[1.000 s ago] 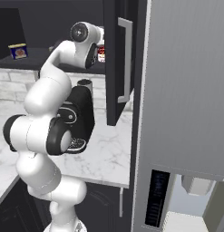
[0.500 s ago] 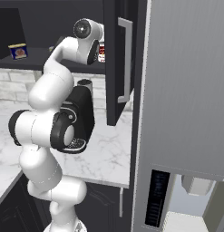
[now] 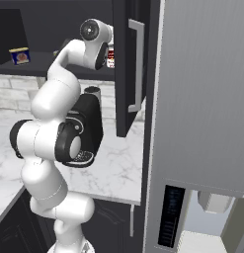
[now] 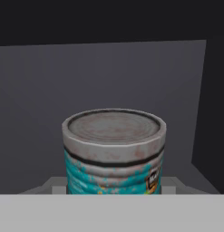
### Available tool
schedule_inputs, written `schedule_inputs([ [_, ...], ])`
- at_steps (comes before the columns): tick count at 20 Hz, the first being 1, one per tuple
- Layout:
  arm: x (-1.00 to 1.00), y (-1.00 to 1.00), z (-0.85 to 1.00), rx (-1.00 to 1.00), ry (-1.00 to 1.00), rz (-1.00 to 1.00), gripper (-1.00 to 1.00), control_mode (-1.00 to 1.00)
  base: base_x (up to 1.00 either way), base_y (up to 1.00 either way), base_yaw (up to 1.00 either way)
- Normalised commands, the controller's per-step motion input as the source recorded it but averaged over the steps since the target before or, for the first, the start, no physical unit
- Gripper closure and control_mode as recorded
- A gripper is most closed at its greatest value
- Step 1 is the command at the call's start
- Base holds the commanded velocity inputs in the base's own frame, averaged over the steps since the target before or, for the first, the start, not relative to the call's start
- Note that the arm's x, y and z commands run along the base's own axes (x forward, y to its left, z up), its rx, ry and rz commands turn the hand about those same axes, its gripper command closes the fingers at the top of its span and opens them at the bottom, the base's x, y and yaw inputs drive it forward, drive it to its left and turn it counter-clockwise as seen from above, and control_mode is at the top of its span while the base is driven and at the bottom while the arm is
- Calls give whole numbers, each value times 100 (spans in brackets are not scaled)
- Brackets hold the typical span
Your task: Stack two cans on top of the other two cans in the cabinet.
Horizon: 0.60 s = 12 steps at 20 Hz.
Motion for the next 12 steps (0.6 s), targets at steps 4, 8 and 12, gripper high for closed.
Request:
schedule_inputs([
  [4, 0, 1, -11, -4, 2, 0, 100, -100, 0, 0, 0],
  [8, 0, 0, -13, -3, 2, 0, 100, -100, 0, 0, 0],
  [12, 0, 2, -10, -1, 3, 0, 100, -100, 0, 0, 0],
])
